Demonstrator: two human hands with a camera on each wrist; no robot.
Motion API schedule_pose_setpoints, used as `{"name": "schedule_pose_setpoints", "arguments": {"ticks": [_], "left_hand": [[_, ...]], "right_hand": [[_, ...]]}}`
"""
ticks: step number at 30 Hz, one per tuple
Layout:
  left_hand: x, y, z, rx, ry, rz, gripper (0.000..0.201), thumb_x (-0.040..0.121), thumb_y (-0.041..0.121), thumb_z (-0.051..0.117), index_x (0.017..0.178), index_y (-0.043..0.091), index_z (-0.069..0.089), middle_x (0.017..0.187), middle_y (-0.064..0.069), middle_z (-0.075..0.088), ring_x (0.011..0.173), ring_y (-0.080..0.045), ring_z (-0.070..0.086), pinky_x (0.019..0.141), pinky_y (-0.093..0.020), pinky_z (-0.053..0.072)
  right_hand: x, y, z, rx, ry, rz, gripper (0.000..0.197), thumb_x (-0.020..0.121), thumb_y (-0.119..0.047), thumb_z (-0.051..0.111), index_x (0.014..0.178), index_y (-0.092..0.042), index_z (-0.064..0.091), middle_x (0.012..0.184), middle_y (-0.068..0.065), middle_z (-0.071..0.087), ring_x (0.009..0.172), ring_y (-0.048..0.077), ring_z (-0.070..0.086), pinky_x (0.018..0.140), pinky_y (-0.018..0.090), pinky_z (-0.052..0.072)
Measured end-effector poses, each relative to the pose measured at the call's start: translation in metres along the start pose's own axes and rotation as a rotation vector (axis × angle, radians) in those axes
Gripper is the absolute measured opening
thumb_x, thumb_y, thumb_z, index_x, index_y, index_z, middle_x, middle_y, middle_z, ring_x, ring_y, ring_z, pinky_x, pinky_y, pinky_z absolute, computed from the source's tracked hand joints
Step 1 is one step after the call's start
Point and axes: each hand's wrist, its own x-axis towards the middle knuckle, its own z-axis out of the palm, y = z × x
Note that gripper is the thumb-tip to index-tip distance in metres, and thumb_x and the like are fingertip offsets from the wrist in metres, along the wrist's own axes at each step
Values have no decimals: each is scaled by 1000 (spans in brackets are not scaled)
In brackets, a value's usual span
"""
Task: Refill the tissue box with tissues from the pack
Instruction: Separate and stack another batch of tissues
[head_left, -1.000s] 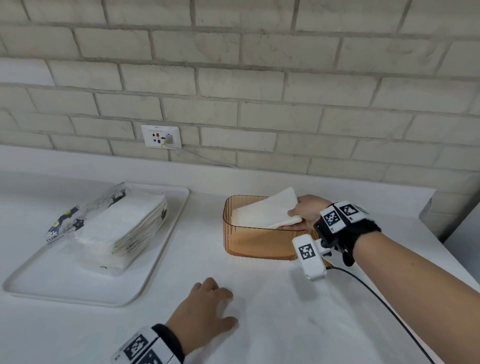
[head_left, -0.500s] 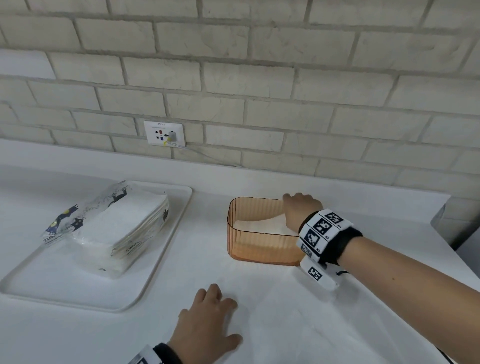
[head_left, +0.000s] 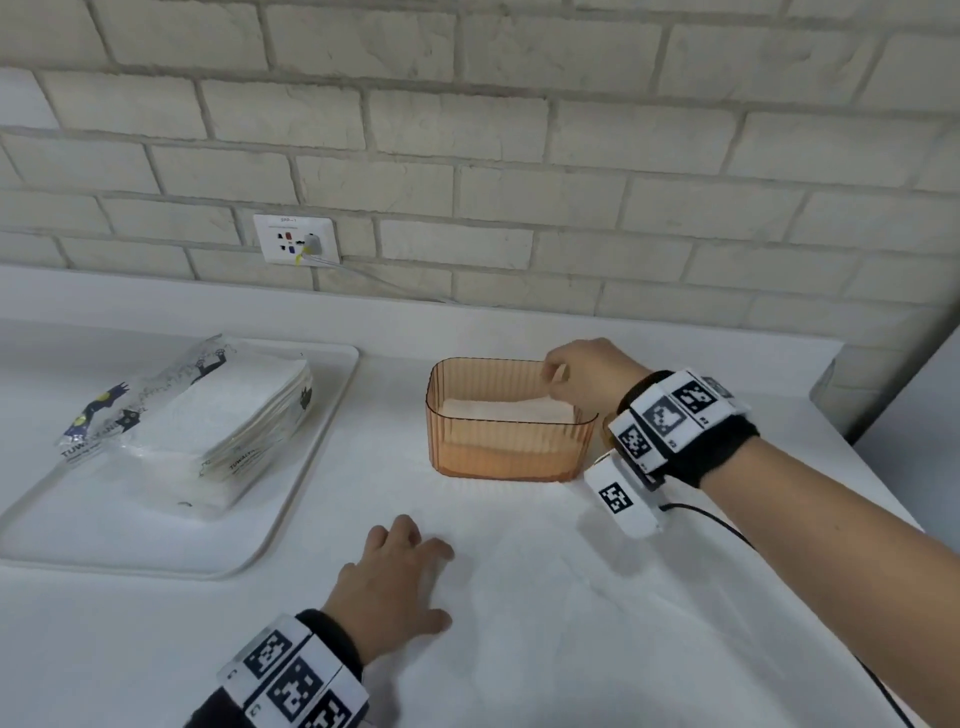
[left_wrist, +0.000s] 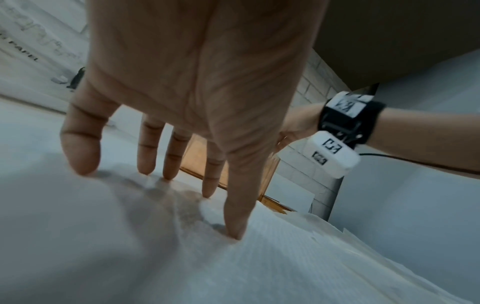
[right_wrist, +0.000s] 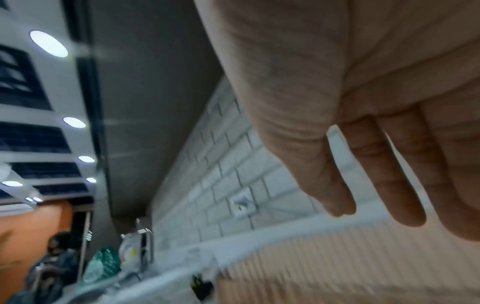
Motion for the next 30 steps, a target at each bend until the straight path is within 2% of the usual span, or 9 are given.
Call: {"name": "schedule_pose_setpoints", "arguments": {"ticks": [2, 5, 10, 12, 15, 17, 21, 25, 30], "left_hand": [[-1, 8, -1, 37, 19, -2, 54, 84, 47, 59, 134, 36, 40, 128, 6, 33, 118, -15, 32, 90, -29, 37], [-3, 27, 2, 105, 27, 71, 54, 84, 49, 57, 134, 33, 42, 129, 7, 34, 119, -16, 31, 91, -32, 31], [9, 56, 11, 215, -80, 203, 59, 84, 47, 61, 135, 27, 41, 129, 4, 40, 120, -18, 35, 94, -38, 29], [15, 62, 7, 213, -136, 177, 49, 83, 43, 65, 125, 23, 46, 120, 2, 48, 114, -20, 41, 93, -39, 29], [20, 65, 0, 149, -220, 167, 25, 85, 31, 67, 90, 20, 45, 91, 5, 51, 92, -18, 47, 82, -34, 27], [21, 65, -4, 139, -237, 203, 23, 86, 24, 66, 85, 17, 44, 87, 4, 47, 87, -17, 44, 78, -28, 30], [18, 57, -15, 83, -194, 243, 26, 90, 22, 61, 111, 10, 53, 110, -5, 53, 94, -18, 45, 76, -22, 32], [13, 39, -26, -16, -124, 222, 18, 91, 22, 60, 90, 14, 43, 79, 11, 39, 86, -15, 40, 58, -15, 26], [1, 8, -44, -292, 109, 50, 29, 88, 17, 63, 69, 18, 41, 72, 5, 45, 67, -14, 44, 54, -20, 29]], "right_hand": [[-45, 2, -13, 127, 87, -31, 18, 90, -16, 53, 102, -14, 66, 93, -1, 59, 84, 14, 54, 60, 12, 39], [-107, 16, 1, 261, 89, -5, 10, 85, -19, 61, 90, -25, 66, 83, -7, 61, 75, 11, 56, 65, 21, 50], [-166, 33, 61, 186, -141, 53, 20, 84, -23, 66, 103, -23, 63, 98, -3, 61, 74, 5, 50, 63, 10, 39], [-178, 32, 80, 126, -202, 18, 32, 84, -27, 65, 115, -24, 58, 107, -3, 56, 87, 7, 47, 71, 12, 36], [-189, 24, 99, 111, -245, -18, 40, 84, -28, 64, 123, -26, 52, 119, -2, 50, 108, 12, 46, 84, 20, 37], [-192, 21, 107, 91, -238, -24, 42, 85, -29, 62, 125, -26, 51, 120, -3, 46, 106, 12, 40, 84, 22, 36], [-193, 18, 113, 57, -212, -19, 42, 85, -28, 61, 125, -23, 50, 121, -3, 44, 107, 14, 38, 89, 27, 39], [-190, 17, 110, 85, -208, 4, 37, 87, -30, 58, 124, -23, 51, 116, -5, 46, 114, 15, 42, 91, 26, 39], [-188, 11, 96, 141, -120, -55, 33, 88, -32, 59, 121, -27, 54, 115, -8, 51, 100, 4, 40, 83, 17, 32]]}}
